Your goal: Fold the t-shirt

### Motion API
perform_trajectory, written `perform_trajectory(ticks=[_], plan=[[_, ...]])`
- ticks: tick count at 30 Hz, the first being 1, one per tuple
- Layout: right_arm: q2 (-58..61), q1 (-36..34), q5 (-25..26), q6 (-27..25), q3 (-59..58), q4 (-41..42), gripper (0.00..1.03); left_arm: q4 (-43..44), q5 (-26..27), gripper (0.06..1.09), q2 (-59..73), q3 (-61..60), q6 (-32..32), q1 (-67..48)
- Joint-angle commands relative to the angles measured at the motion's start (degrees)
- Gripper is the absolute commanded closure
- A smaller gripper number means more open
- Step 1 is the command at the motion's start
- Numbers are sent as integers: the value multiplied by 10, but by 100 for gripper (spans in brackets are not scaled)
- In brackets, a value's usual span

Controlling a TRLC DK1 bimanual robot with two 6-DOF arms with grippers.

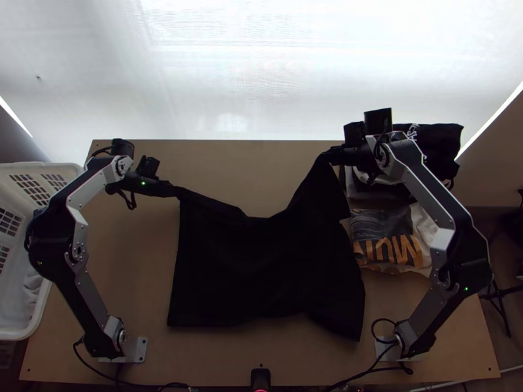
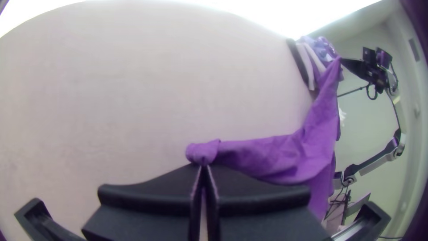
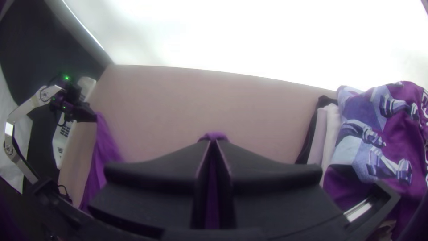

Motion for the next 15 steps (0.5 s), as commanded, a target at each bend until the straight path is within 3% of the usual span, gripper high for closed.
perform_trajectory(ticks=[1,15], plan=[[51,-9,5,-7,42,0,100,-10,-18,105,40,39,5,55],[88,-26,19,-17,64,0,100,-22,-37,105,71,85,16,114]])
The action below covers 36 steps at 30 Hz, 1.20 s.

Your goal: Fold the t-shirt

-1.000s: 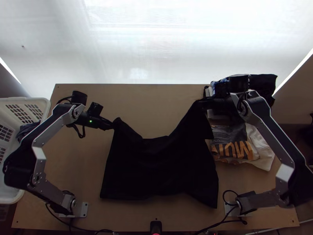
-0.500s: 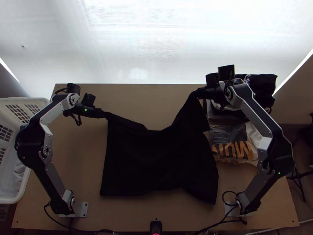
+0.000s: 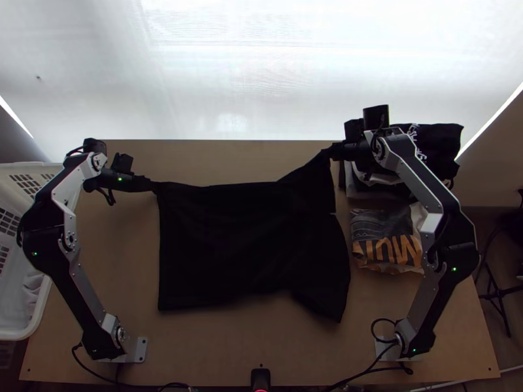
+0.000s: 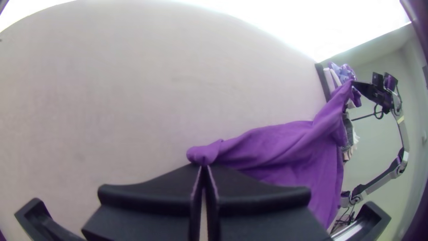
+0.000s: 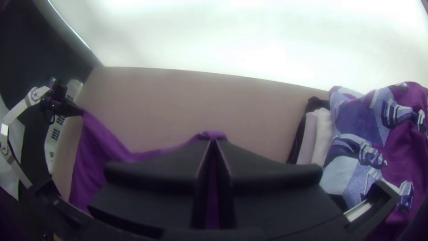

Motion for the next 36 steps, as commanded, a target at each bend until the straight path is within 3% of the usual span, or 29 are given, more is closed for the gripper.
perform_trajectory(ticks=[1,13,21,36], plan=[[20,-6,7,-5,13,0,100,-7,-12,105,16,23,3,24],[65,-8,22,0,67,-3,100,-18,-39,105,29,53,-3,36],[93,-9,22,5,118,-63,100,-91,-62,105,62,110,-7,22],[-37,-7,13,-28,-8,-179,100,-184,15,105,-69,22,-2,-22]])
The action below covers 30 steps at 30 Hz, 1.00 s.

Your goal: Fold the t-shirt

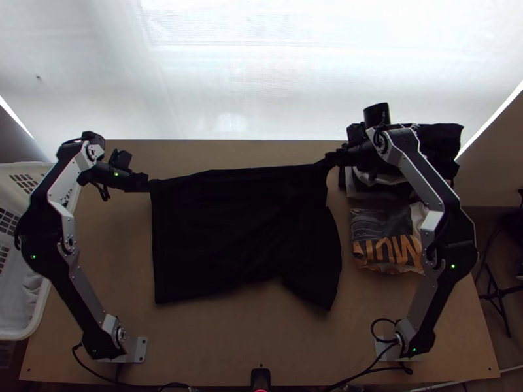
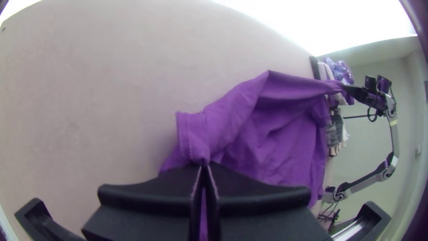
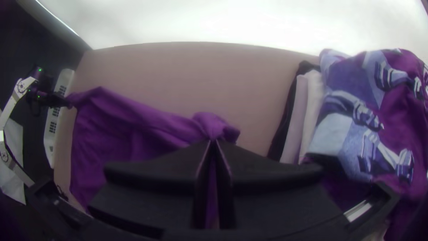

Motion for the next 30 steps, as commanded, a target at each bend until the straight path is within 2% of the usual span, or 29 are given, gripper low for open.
perform_trajectory(ticks=[1,8,16,22,30], plan=[[-52,1,-8,-22,-58,-54,100,-36,28,105,-53,-41,6,-14],[-60,0,-7,-46,-72,-118,100,-74,25,105,-61,-53,42,-18],[-69,-5,-6,-69,-81,-153,100,-112,-12,105,-58,-59,98,-6],[-72,-18,-5,-83,-86,-166,100,-127,-39,105,-45,-61,146,16],[-72,-28,17,-96,-97,-170,100,-134,-68,105,-36,-77,165,40]])
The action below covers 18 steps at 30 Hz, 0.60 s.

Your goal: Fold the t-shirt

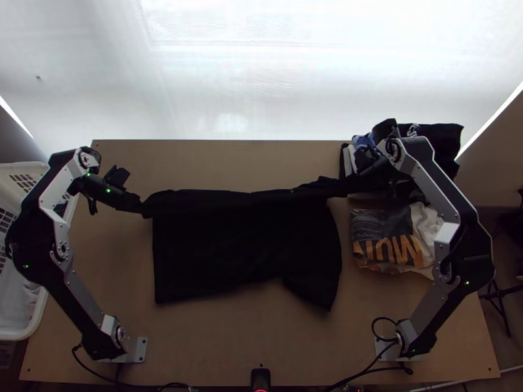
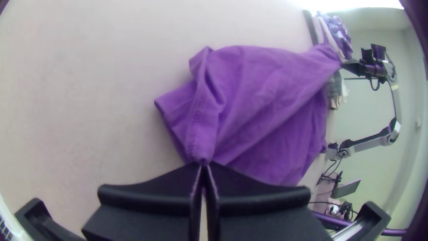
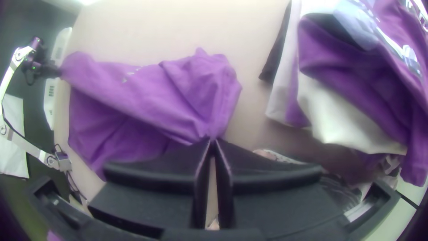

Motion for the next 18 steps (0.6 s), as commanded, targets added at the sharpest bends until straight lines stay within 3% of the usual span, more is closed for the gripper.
perform_trajectory(ticks=[1,18], plan=[[-1,-7,19,-14,-12,-6,100,-13,-27,105,6,-13,21,19],[-4,39,32,2,-84,16,100,-36,-27,105,-7,-54,21,1]])
